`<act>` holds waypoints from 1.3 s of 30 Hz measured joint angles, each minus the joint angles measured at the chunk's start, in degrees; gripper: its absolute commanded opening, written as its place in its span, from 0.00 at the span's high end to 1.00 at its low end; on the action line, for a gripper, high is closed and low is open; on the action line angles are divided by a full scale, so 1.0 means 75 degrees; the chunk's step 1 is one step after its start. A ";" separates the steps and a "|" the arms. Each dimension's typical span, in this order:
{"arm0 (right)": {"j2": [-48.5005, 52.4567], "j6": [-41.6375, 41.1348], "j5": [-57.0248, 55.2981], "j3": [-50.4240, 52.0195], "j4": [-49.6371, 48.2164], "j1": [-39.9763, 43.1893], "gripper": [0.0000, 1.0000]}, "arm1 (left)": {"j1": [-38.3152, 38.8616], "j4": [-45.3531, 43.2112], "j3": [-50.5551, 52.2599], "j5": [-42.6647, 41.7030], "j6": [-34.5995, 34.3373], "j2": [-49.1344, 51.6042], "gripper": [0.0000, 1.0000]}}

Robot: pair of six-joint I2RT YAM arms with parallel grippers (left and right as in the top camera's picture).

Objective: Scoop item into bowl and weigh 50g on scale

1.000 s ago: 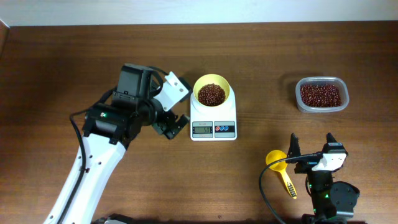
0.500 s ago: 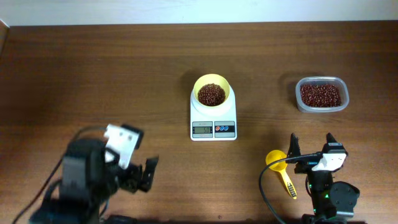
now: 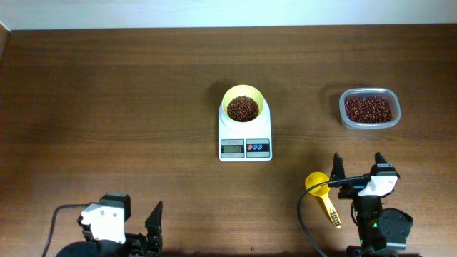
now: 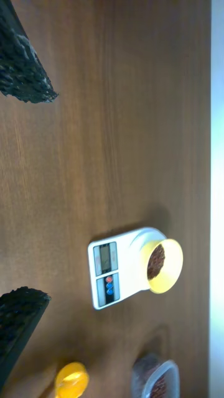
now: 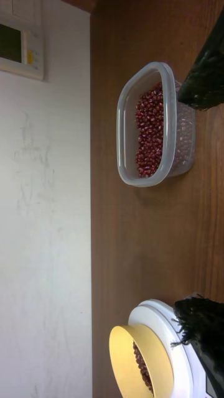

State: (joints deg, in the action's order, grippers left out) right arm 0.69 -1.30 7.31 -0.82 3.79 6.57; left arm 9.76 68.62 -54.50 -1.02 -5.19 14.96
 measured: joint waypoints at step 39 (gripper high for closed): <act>-0.0003 0.0000 0.0000 0.0000 0.0000 0.0000 0.01 | -0.0784 -0.0128 0.0160 0.2081 -0.1652 -0.1894 0.01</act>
State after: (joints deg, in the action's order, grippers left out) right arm 0.67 -1.30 7.31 -0.82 3.79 6.57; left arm 3.88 67.66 -53.30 14.59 -17.58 0.75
